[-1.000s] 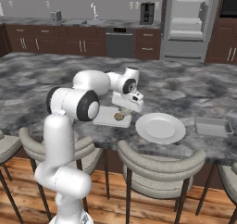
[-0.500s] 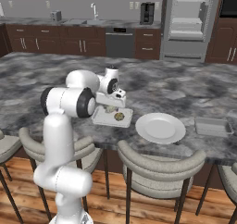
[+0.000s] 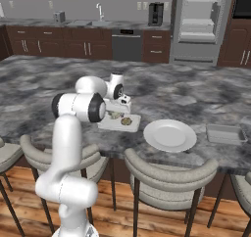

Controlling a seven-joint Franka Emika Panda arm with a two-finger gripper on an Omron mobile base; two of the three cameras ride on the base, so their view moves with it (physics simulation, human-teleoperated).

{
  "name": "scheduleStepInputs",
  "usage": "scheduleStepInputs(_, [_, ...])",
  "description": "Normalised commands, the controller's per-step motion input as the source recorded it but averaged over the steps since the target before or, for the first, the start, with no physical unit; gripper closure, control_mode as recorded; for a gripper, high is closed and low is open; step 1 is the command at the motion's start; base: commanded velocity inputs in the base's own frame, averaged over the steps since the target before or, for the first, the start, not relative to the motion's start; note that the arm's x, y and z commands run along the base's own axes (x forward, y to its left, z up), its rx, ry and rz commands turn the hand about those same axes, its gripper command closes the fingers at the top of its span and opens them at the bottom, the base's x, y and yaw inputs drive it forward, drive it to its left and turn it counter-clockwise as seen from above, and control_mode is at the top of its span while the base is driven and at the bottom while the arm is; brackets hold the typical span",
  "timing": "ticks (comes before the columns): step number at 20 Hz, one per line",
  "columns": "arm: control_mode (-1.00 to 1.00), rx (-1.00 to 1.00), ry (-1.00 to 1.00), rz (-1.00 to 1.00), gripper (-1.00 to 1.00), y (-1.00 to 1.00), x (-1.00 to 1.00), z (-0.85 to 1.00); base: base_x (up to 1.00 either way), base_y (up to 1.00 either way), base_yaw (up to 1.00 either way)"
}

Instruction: Place two dumplings into each of the tupperware containers and then place the containers in the fridge.

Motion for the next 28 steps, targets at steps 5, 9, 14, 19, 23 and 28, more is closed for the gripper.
scheduleStepInputs(5, [-1.0, 0.0, 0.0, 0.02, 1.0, 0.03, -0.16, -0.08, 0.0, 0.0, 0.0])
scheduleStepInputs(9, [-1.0, 0.0, -0.01, 0.0, 1.0, 0.01, -0.48, 0.01, 0.0, 0.0, 0.0])
scheduleStepInputs(14, [-1.0, 0.0, 0.0, 0.0, 1.0, 0.16, -0.28, 0.0, 0.0, 0.0, 0.0])
scheduleStepInputs(19, [-1.0, 0.0, 0.0, 0.0, -1.0, 0.27, 0.0, -0.08, 0.0, 0.0, 0.0])
scheduleStepInputs(23, [-1.0, 0.0, 0.0, 0.0, -1.0, -0.06, 0.0, -0.01, 0.0, 0.0, 0.0])
scheduleStepInputs(28, [-1.0, 0.0, 0.0, 0.0, -1.0, -0.12, 0.0, 0.11, 0.0, 0.0, 0.0])
